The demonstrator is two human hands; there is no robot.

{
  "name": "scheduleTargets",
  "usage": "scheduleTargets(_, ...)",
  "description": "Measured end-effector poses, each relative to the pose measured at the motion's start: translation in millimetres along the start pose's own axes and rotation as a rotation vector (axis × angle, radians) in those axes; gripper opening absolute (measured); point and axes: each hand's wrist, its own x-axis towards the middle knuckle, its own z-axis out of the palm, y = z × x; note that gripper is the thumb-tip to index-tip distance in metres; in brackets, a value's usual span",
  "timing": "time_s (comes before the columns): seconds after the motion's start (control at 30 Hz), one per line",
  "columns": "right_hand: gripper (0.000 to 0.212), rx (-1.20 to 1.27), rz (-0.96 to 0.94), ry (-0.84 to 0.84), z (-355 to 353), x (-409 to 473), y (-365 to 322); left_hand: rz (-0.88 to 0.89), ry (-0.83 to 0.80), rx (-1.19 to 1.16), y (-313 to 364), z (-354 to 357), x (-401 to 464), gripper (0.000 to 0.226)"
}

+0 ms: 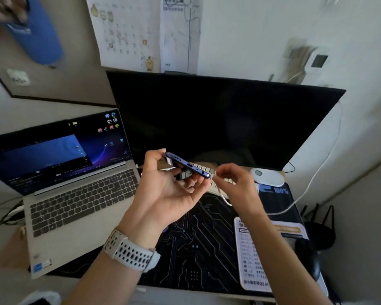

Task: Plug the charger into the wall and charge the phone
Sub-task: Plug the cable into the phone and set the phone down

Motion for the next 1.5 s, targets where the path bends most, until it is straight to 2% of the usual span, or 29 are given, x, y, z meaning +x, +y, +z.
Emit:
scheduleTargets(0.23, 0.017, 0.32, -0.281, 0.101, -34.5, -1.8, -89.2, -0.064, -0.101, -0.009, -2.3, 28.2, -2.9, 0.06)
scheduleTargets(0.37, 0.022, 0.314, -0.486, 0.079, -36.4, -12.3, -119.2, -0.032, -0.137, -0.02, -3.7, 36.1, -5.5, 0.056)
scheduleTargets(0.47, 0.022, 0.312, -0.57, 0.06, -33.1, -16.4, -125.6, 0.006, -0.157, -0.023, -4.4, 42.1, -9.3, 0.054)
scheduleTargets(0.83, 0.017, 0.314, -0.593, 0.035, -26.3, -18.2, -130.5, 0.094, -0.189, -0.051, -3.9, 55.4, -24.5, 0.058)
scheduleTargets(0.97, 0.016, 0.283, -0.628, -0.001, -27.3, -18.1, -136.0, 0.193, -0.166, -0.034, -4.2, 57.7, -27.6, 0.058)
scheduleTargets(1.17, 0.011, 0.49, -0.497, -0.11, -19.6, -23.0, -147.3, 0.272, -0.122, -0.032, 1.4, 55.8, -31.4, 0.057)
scheduleTargets(1.3, 0.016, 0.237, -0.481, -0.055, -12.6, -24.6, -150.6, 0.312, -0.095, -0.007, 1.9, 55.1, -31.5, 0.059)
scheduleTargets(1.4, 0.016, -0.05, -0.562, -0.002, -11.3, -23.1, -155.9, 0.345, -0.062, -0.003, 2.6, 54.9, -30.6, 0.063)
scheduleTargets(1.5, 0.011, -0.19, -0.651, 0.044, -11.1, -22.0, -161.2, 0.347, -0.06, 0.0, 3.6, 54.4, -31.0, 0.061)
